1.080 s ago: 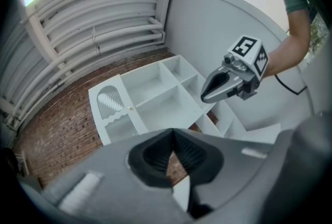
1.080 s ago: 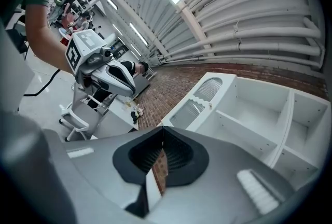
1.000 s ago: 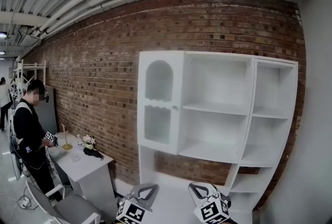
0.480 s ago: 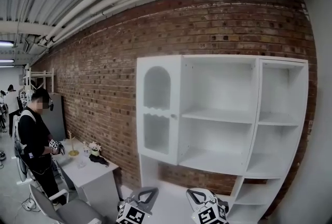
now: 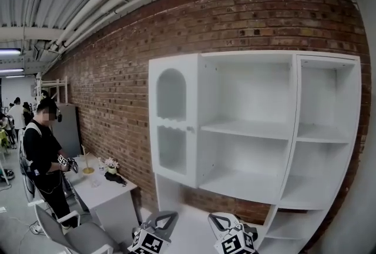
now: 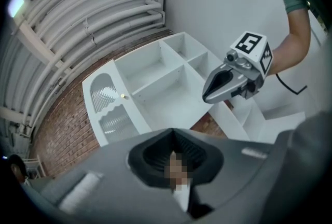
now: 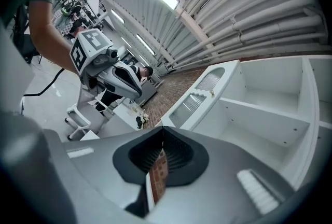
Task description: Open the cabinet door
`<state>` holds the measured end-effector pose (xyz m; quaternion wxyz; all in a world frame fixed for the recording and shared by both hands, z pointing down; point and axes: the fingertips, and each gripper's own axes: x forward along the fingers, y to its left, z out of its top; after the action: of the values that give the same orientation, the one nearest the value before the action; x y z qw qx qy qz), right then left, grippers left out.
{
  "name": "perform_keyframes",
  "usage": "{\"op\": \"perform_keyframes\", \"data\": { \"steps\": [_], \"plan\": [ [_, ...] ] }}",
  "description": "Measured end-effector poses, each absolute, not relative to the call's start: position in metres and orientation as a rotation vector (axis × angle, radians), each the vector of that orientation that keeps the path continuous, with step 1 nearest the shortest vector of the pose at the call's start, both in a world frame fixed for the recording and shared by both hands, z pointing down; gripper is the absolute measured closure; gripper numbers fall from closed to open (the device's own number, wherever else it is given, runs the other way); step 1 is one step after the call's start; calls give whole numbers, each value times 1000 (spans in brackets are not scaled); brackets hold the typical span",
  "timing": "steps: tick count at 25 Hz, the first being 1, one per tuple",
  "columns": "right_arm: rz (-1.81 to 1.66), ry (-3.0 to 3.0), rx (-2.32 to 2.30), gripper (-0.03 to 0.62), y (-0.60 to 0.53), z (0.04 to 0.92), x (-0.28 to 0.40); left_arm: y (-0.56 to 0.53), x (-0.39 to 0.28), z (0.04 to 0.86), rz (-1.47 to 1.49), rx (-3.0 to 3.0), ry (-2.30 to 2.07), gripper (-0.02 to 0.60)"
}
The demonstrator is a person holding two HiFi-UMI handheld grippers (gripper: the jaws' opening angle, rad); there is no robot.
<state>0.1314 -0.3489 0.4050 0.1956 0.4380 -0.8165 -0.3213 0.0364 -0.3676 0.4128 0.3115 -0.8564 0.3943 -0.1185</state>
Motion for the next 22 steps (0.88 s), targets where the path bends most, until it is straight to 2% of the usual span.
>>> {"op": "perform_keyframes", "data": {
  "steps": [8,22],
  "plan": [
    [-916,-2324,1192,586,-362,406,145,-380,58,419,-349,-2256,1063,583],
    [-862,-2276,1244,586,-404,413,139,-429,53,426,-314,-2302,995,583]
  ]
}}
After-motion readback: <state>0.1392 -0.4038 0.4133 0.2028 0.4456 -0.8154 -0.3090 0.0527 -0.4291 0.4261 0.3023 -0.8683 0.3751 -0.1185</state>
